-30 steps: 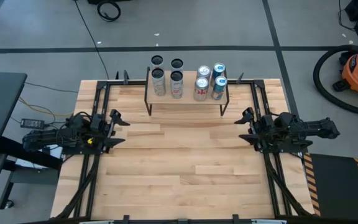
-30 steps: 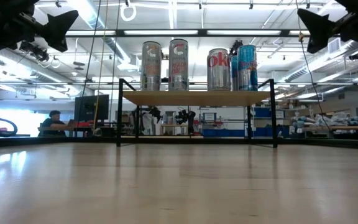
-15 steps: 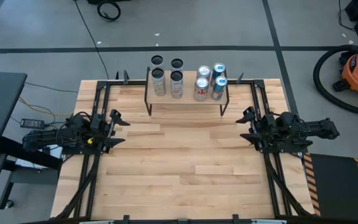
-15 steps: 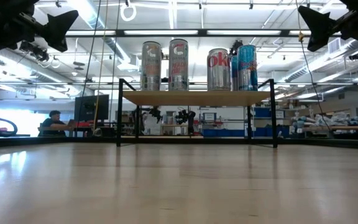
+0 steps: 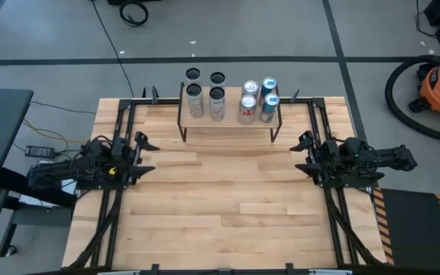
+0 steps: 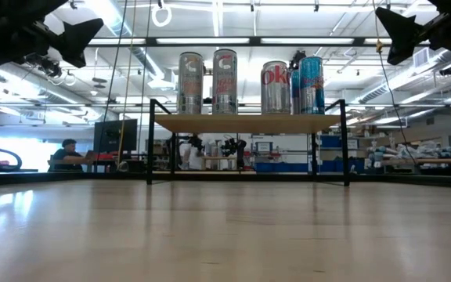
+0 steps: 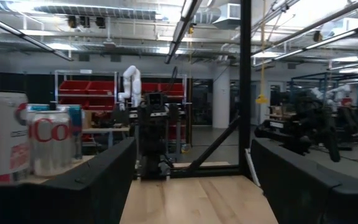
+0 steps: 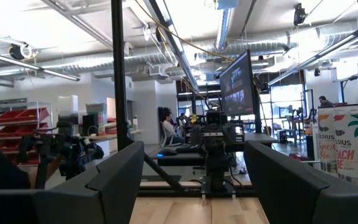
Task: Place canned beverage on shelf
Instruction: Return to Home Position
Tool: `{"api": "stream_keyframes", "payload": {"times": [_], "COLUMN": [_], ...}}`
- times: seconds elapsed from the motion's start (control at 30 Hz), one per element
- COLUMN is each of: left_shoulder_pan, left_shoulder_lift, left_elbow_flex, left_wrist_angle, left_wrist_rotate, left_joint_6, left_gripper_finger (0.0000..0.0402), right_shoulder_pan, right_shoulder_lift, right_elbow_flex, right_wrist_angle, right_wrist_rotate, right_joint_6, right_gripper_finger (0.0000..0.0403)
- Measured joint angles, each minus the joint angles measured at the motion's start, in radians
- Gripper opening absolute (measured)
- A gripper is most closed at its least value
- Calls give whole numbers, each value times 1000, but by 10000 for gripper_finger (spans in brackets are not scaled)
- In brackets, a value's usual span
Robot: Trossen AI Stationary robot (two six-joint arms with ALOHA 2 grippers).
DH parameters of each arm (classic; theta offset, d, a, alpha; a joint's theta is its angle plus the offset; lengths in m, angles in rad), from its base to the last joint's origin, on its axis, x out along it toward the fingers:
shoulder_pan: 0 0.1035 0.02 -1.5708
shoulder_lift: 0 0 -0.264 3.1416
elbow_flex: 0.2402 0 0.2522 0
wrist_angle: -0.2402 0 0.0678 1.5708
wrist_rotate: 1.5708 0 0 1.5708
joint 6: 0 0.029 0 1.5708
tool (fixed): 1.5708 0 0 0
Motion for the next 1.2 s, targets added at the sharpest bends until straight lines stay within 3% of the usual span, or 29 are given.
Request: {"api": "stream_keyframes", "payload": {"times": [1.2], "left_shoulder_pan": [12], "left_shoulder_lift": [5], "left_elbow_flex": [0], "left_wrist_angle": [0], "left_wrist_rotate": [0], "left_joint_6": [0], "left_gripper_finger": [318], "right_shoulder_pan": [0], "right_shoulder_lift": [0], "right_elbow_flex": [0], "right_wrist_angle": [0], "right_wrist_rotate": [0], "right_joint_6": [0], "right_gripper_finger": [285]}}
